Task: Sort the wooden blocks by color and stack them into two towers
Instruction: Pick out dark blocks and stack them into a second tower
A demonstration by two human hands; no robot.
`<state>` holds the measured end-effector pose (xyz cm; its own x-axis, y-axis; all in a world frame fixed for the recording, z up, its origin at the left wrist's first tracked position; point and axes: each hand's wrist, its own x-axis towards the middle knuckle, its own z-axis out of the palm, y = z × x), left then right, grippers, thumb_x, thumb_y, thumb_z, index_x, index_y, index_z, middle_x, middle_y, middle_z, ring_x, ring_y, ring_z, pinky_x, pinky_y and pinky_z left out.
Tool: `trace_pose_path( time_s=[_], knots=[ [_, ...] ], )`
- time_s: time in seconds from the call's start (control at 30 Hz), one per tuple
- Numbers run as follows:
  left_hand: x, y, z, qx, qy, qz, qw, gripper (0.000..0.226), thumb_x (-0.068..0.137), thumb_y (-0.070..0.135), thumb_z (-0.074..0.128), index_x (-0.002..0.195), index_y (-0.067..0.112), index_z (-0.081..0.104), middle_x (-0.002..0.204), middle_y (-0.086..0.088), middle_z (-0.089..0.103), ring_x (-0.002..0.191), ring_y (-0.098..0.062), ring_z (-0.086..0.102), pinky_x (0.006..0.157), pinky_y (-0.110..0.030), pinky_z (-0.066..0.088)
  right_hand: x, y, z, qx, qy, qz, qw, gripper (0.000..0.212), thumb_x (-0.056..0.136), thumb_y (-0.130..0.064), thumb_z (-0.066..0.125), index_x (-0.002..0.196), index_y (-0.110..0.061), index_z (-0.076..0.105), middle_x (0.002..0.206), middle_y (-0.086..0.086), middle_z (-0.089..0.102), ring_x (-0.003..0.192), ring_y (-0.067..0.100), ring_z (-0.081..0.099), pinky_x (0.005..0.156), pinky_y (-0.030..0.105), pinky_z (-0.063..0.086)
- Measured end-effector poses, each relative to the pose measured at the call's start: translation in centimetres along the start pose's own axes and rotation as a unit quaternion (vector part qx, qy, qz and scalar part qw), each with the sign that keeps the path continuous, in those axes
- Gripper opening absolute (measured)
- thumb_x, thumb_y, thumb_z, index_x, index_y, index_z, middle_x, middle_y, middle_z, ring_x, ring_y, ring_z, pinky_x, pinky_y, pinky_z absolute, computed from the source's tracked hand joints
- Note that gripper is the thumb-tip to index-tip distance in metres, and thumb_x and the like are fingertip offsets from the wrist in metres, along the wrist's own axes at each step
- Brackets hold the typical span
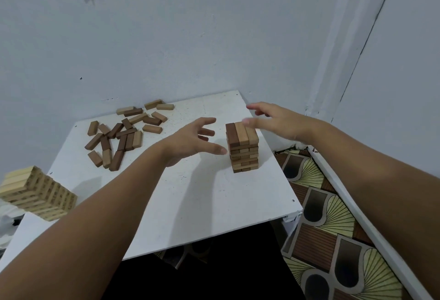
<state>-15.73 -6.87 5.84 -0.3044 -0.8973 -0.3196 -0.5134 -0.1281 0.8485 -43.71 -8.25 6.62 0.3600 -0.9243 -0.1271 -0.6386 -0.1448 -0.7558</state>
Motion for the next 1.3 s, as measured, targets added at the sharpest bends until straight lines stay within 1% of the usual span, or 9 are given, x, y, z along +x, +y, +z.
trace_pose_path(
  time_s=[0.1, 0.23, 0.4, 0.57, 0.67, 0.8, 1.03, 1.17, 1.3],
  knots=[
    [-1.2, -1.4, -2.3, -0.008, 0.080, 0.003, 0.997, 0.075, 0.083, 0.028, 0.087, 0.148, 0.035, 0.049, 0.132, 0.002, 0.061, 0.121, -0.013, 0.059, 0.096, -0.032, 0.047, 0.1, -2.0, -0.2, -0.052, 0.098, -0.043, 0.993, 0.070, 0.088, -0.082, 0.045, 0.145, -0.041, 0.050, 0.145, -0.005, 0.050, 0.138, 0.018, 0.040, 0.116, 0.052, 0.034],
    [-3.0, -4.6, -4.5, 0.059, 0.255, 0.004, 0.965, 0.033, 0.094, 0.031, 0.075, 0.126, 0.024, 0.065, 0.107, 0.003, 0.065, 0.092, -0.011, 0.063, 0.069, -0.026, 0.046, 1.5, -6.1, 1.5, -0.183, 0.140, -0.093, 0.969, 0.043, 0.099, -0.059, 0.051, 0.137, -0.041, 0.058, 0.135, -0.004, 0.053, 0.134, 0.023, 0.039, 0.111, 0.046, 0.033],
    [-5.1, -9.2, -6.1, 0.162, 0.346, -0.043, 0.923, 0.033, 0.098, 0.037, 0.067, 0.128, 0.023, 0.064, 0.096, 0.005, 0.065, 0.083, -0.011, 0.063, 0.060, -0.025, 0.042, 3.7, -10.8, 7.1, -0.281, 0.124, -0.141, 0.941, 0.037, 0.102, -0.048, 0.052, 0.136, -0.035, 0.059, 0.135, 0.000, 0.053, 0.130, 0.025, 0.041, 0.106, 0.043, 0.036],
    [-6.3, -13.6, -7.1, 0.166, 0.337, -0.067, 0.924, 0.049, 0.101, 0.035, 0.064, 0.147, 0.025, 0.053, 0.085, 0.006, 0.063, 0.080, -0.009, 0.059, 0.071, -0.031, 0.047, 6.4, -11.4, 13.9, -0.264, 0.048, -0.104, 0.958, 0.040, 0.102, -0.043, 0.054, 0.140, -0.032, 0.054, 0.132, 0.000, 0.055, 0.127, 0.025, 0.046, 0.103, 0.046, 0.045],
    [-5.6, -15.1, -7.6, 0.176, 0.329, -0.069, 0.925, 0.054, 0.101, 0.036, 0.063, 0.152, 0.025, 0.050, 0.096, 0.002, 0.065, 0.093, -0.018, 0.062, 0.090, -0.040, 0.054, 7.6, -10.3, 17.3, -0.251, -0.001, -0.064, 0.966, 0.049, 0.102, -0.042, 0.054, 0.148, -0.032, 0.046, 0.139, 0.002, 0.052, 0.131, 0.026, 0.046, 0.101, 0.045, 0.048],
    [-3.8, -17.1, -7.8, 0.307, 0.371, -0.067, 0.874, 0.055, 0.098, 0.047, 0.062, 0.149, 0.030, 0.052, 0.137, -0.011, 0.053, 0.138, -0.034, 0.037, 0.111, -0.050, 0.038, 8.7, -9.0, 20.1, -0.241, -0.043, -0.050, 0.968, 0.061, 0.104, -0.038, 0.051, 0.160, -0.033, 0.027, 0.160, 0.007, 0.031, 0.145, 0.028, 0.031, 0.112, 0.045, 0.040],
    [-1.0, -17.9, -8.7, 0.413, 0.377, -0.046, 0.827, 0.071, 0.102, 0.052, 0.045, 0.164, 0.034, 0.017, 0.164, -0.008, 0.032, 0.154, -0.035, 0.018, 0.124, -0.053, 0.013, 12.9, -8.6, 22.2, -0.240, -0.039, -0.059, 0.968, 0.060, 0.107, -0.034, 0.045, 0.163, -0.032, 0.022, 0.170, 0.008, 0.016, 0.155, 0.029, 0.016, 0.124, 0.044, 0.023],
    [-0.4, -19.1, -8.0, 0.393, 0.393, -0.067, 0.828, 0.063, 0.103, 0.056, 0.032, 0.159, 0.026, 0.035, 0.164, -0.008, 0.035, 0.155, -0.030, 0.017, 0.125, -0.053, 0.004, 15.6, -9.1, 22.9, -0.249, -0.017, -0.073, 0.966, 0.060, 0.107, -0.034, 0.044, 0.163, -0.032, 0.022, 0.169, 0.006, 0.020, 0.152, 0.030, 0.020, 0.122, 0.046, 0.025],
    [-0.2, -19.6, -8.1, 0.366, 0.420, -0.027, 0.830, 0.049, 0.103, 0.043, 0.042, 0.148, 0.028, 0.051, 0.155, -0.004, 0.048, 0.148, -0.028, 0.028, 0.123, -0.054, 0.007, 17.9, -9.5, 23.7, -0.234, 0.004, -0.099, 0.967, 0.063, 0.106, -0.028, 0.047, 0.162, -0.034, 0.019, 0.169, 0.006, 0.018, 0.152, 0.032, 0.019, 0.122, 0.047, 0.025]
  ],
)
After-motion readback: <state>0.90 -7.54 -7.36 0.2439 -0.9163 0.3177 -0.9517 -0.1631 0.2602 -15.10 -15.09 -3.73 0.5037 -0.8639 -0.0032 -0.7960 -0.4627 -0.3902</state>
